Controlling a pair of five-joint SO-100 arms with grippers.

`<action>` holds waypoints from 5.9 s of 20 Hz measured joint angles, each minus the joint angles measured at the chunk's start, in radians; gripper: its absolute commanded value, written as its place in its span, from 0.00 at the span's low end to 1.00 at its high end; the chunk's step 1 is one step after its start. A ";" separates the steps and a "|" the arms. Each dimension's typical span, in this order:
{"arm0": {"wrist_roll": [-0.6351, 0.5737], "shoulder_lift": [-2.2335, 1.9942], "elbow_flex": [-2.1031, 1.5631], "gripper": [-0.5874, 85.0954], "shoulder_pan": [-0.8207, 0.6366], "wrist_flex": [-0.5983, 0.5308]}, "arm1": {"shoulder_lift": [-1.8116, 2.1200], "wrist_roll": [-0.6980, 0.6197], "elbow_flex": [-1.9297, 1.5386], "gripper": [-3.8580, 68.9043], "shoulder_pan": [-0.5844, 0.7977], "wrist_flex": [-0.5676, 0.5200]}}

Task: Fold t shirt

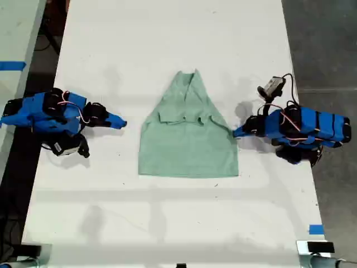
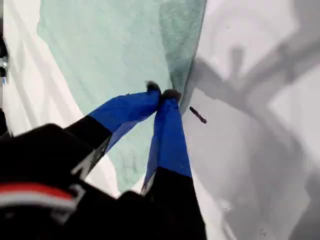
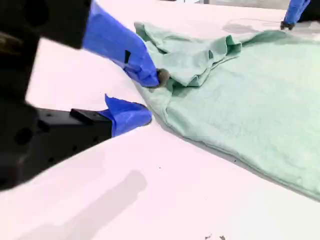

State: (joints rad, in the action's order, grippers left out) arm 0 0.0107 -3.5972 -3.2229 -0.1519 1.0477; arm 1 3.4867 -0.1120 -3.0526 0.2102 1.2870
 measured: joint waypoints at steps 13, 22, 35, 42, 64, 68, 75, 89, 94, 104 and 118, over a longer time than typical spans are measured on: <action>0.000 0.000 0.000 0.10 0.000 0.000 | 0.000 0.063 -0.002 0.07 -0.043 0.009; 0.000 0.000 0.000 0.10 0.000 0.000 | -0.147 0.080 0.127 0.10 -0.063 0.005; 0.000 0.000 0.000 0.10 0.000 0.000 | -1.341 0.411 0.595 0.25 -0.327 -0.152; 0.000 0.000 0.000 0.10 0.000 0.000 | -1.302 0.414 0.678 0.04 -0.321 -0.012; 0.000 0.000 0.000 0.10 0.000 0.000 | -1.914 -0.144 1.715 0.06 -0.256 0.219; 0.000 0.000 0.000 0.10 0.000 0.000 | -1.434 -0.055 1.282 0.06 -0.241 0.198; 0.000 0.000 0.000 0.10 0.000 0.000 | -0.518 -0.017 0.232 0.06 -0.218 -0.218; 0.000 0.000 0.000 0.11 0.000 0.000 | 0.000 0.066 -0.002 0.07 -0.158 0.028; 0.000 0.000 0.000 0.11 0.000 0.000 | 0.000 0.075 -0.002 0.07 -0.186 0.028; 0.000 0.000 0.000 0.11 0.000 0.000 | 0.000 0.078 -0.003 0.07 -0.199 0.028; 0.000 0.000 0.000 0.11 0.000 0.000 | 0.000 0.080 -0.003 0.07 -0.202 0.028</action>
State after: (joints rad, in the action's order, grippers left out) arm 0 0.0107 -3.5972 -3.2229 -0.1519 1.0477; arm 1 3.4867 -0.0322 -3.0557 0.0077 1.3146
